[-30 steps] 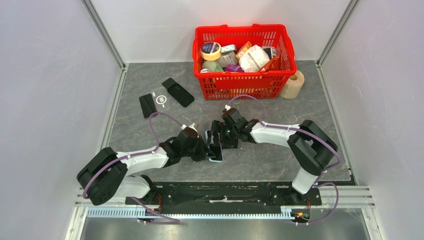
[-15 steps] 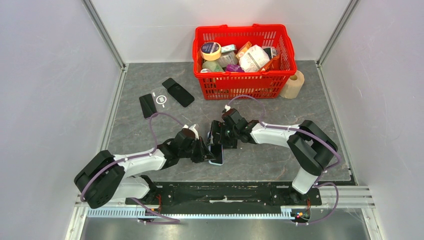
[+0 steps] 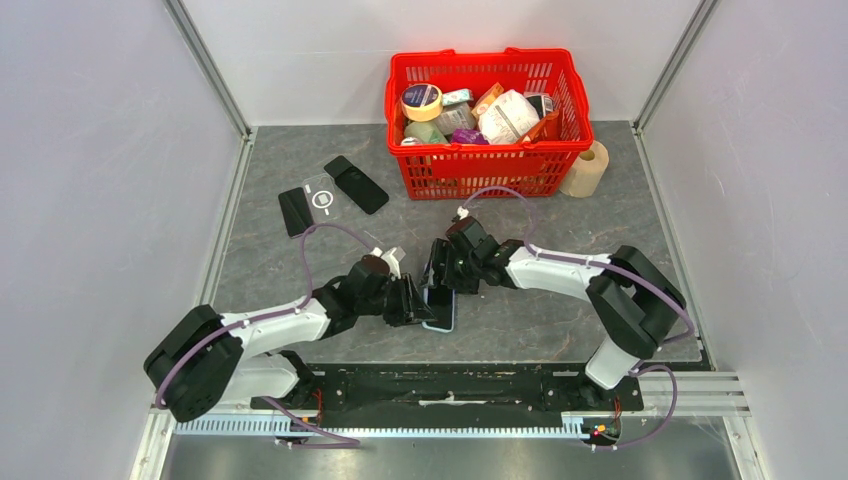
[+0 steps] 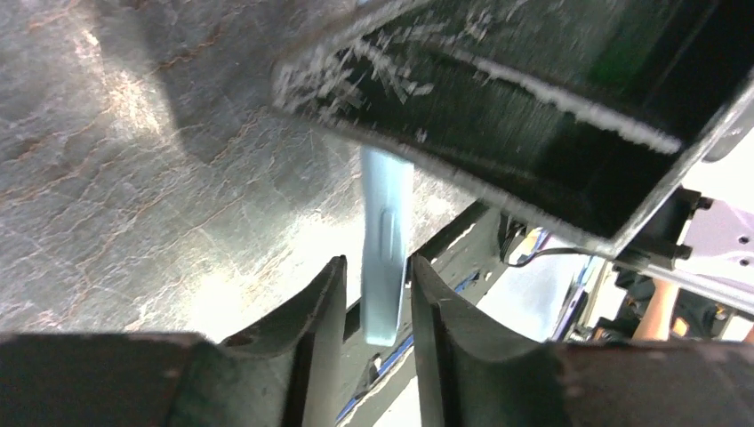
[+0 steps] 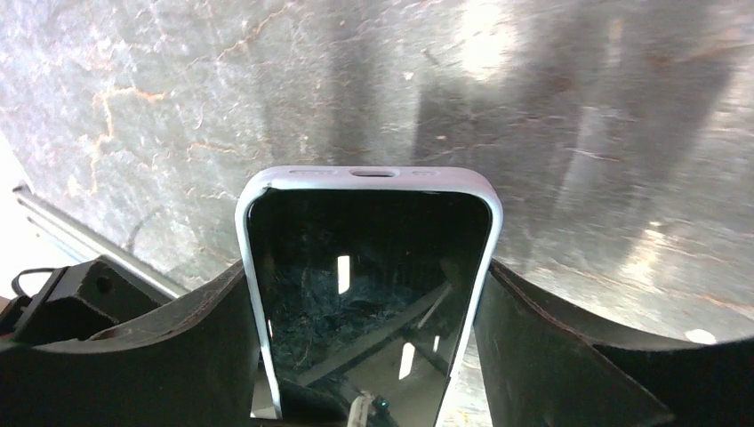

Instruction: Put the phone into the phone case

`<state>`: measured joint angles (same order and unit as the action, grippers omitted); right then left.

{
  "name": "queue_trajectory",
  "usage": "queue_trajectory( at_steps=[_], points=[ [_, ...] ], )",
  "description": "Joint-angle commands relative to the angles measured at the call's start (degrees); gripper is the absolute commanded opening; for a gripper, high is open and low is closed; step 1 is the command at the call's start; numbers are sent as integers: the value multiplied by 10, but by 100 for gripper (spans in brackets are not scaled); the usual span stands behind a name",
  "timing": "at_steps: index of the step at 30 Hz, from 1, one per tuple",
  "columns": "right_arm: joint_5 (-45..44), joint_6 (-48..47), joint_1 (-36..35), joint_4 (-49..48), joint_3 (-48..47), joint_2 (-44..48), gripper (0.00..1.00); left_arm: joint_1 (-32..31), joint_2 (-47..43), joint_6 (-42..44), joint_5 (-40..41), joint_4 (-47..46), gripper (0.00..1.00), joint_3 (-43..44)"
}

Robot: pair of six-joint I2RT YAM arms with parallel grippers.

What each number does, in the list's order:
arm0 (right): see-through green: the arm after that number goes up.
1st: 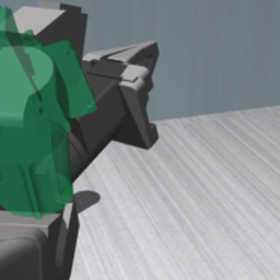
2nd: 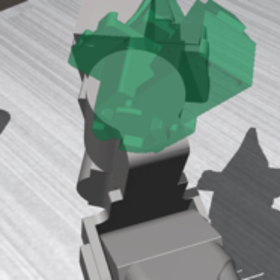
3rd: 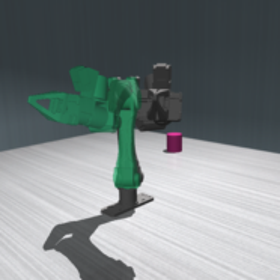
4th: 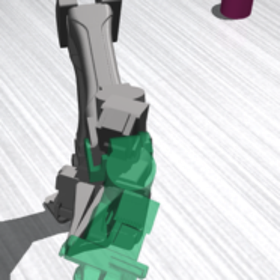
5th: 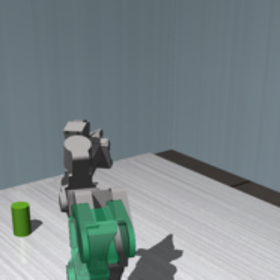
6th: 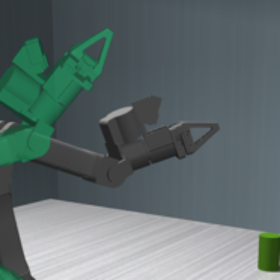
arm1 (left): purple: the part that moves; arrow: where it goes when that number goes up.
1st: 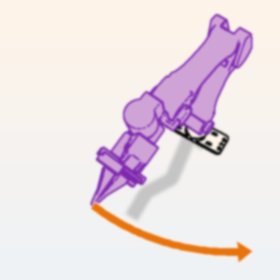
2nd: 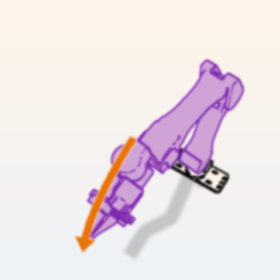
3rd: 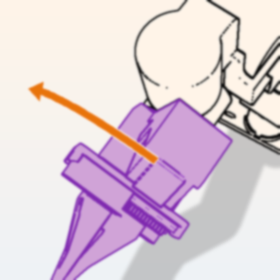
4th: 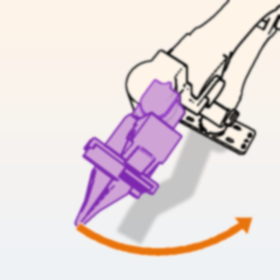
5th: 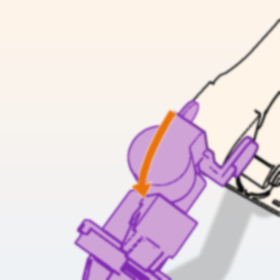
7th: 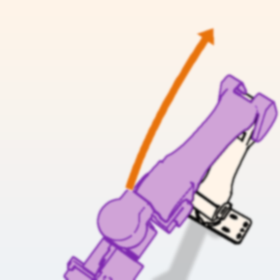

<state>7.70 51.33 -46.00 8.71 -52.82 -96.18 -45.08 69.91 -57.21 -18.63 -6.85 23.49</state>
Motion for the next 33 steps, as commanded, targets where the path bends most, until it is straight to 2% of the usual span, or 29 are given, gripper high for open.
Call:
queue_trajectory(
  at_steps=[1,3,5,10,14,18,21,23,24,27,30,33],
  points=[
    [-65,-4,3,36,0,54,25,-2,-5,27,-19,7,45,23],
    [-65,-5,3,42,0,60,24,-2,-4,26,-19,7,50,22],
    [-66,-4,3,45,1,61,22,-2,-2,25,-20,7,51,23],
    [-62,-3,3,48,-2,54,19,-2,7,25,-19,1,45,32],
    [-72,-1,2,56,-6,51,18,-4,28,23,-14,-1,35,41],
    [-74,4,2,58,-8,47,17,-18,60,18,0,3,29,58],
    [-88,5,1,65,-9,46,15,-30,82,20,24,20,17,71],
    [-104,2,1,76,-11,47,14,-46,96,26,70,71,3,89],
    [-115,0,-1,85,-14,48,13,-59,104,32,97,107,2,107],
    [-153,-9,-3,115,-23,49,13,-91,130,40,171,181,2,147],
    [-173,-16,-3,128,-23,48,12,-96,145,37,165,171,3,154],
    [-201,-44,-2,149,-38,39,14,-97,130,41,166,168,38,160]
  ],
)
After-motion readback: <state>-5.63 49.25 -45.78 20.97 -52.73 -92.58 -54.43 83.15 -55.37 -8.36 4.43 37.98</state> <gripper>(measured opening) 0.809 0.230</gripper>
